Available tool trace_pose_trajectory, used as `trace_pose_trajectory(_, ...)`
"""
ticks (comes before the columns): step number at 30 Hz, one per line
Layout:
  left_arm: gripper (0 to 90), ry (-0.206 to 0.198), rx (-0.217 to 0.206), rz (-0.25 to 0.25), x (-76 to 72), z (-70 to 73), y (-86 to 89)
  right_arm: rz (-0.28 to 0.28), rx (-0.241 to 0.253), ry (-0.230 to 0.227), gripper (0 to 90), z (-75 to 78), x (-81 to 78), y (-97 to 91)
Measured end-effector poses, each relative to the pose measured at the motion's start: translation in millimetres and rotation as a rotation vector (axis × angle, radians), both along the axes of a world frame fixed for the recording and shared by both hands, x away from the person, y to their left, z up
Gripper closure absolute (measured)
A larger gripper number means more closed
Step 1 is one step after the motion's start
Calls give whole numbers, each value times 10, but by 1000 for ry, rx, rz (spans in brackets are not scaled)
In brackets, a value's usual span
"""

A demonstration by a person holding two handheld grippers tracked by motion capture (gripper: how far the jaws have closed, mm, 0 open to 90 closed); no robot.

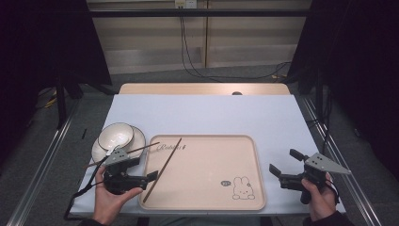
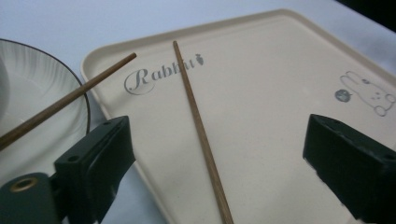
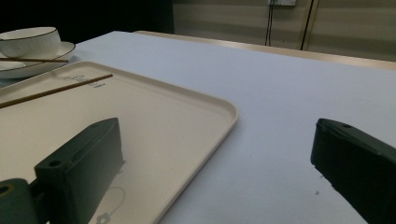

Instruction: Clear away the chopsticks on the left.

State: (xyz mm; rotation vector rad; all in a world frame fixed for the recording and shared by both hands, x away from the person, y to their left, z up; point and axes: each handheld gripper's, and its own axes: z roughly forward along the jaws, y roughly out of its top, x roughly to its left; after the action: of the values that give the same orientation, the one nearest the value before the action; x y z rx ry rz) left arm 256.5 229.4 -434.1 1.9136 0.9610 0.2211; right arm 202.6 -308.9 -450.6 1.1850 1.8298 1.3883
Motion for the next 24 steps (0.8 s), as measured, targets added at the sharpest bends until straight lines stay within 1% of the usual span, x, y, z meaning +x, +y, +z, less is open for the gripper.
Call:
trace_pose_trajectory(1,55,2,-8,-9,-1,12,32,-1,0,-1,18,0,1,0)
trace_pose_trajectory(2,17,-18,8,-37,-8,23,62,0,0,-1,18,0,2,1)
trace_pose_trajectory(3,22,-38,29,-68,-22,37,89,-1,0,-1,18,-1,3,0)
trace_pose_trajectory(4,22,-58,26,-81,-34,53,119,-1,0,-1,18,-1,3,0)
trace_pose_trajectory(5,30,-73,1,-79,-43,69,187,0,1,-1,18,-1,3,1)
trace_pose_trajectory(6,28,-73,-22,-104,-39,65,231,-3,0,0,18,-1,4,2)
trace_pose_trajectory(7,26,-73,-22,-104,-39,65,231,-3,0,0,18,-1,4,2)
trace_pose_trajectory(8,26,-63,-30,-109,-29,59,276,-3,0,-1,18,-1,4,2)
trace_pose_trajectory(9,26,-79,11,-79,-24,50,352,0,-4,-4,18,1,3,3)
trace_pose_trajectory(10,26,-79,11,-79,-24,50,352,0,-4,-4,18,1,3,3)
trace_pose_trajectory(11,26,-87,12,-70,-20,41,399,-3,0,-1,18,0,4,4)
trace_pose_trajectory(12,26,-80,0,-79,-6,29,454,-3,0,-1,18,0,4,4)
trace_pose_trajectory(13,26,-76,-15,-77,5,22,502,-2,-3,-1,18,-1,6,3)
trace_pose_trajectory(14,27,-87,-26,-79,9,18,556,-2,-4,-3,18,1,5,2)
trace_pose_trajectory(15,26,-94,-39,-84,21,14,646,-1,-3,-4,18,1,3,3)
trace_pose_trajectory(16,26,-94,-39,-84,21,14,646,-2,-2,-5,18,1,4,2)
trace_pose_trajectory(18,26,-103,-43,-78,27,16,724,-2,-2,-5,18,0,4,2)
trace_pose_trajectory(19,26,-109,-60,-67,26,14,769,0,-5,-3,18,0,4,4)
trace_pose_trajectory(20,26,-108,-81,-70,31,11,793,0,-5,-3,18,0,4,4)
trace_pose_trajectory(21,29,-94,-101,-79,53,8,869,1,-3,-2,18,1,3,5)
trace_pose_trajectory(22,34,-96,-81,-79,57,16,897,0,-6,-5,18,0,5,2)
trace_pose_trajectory(23,34,-97,-72,-88,66,24,932,-2,-4,-2,18,-1,6,4)
trace_pose_trajectory(24,34,-97,-72,-88,66,24,932,-2,-4,-2,18,-1,6,4)
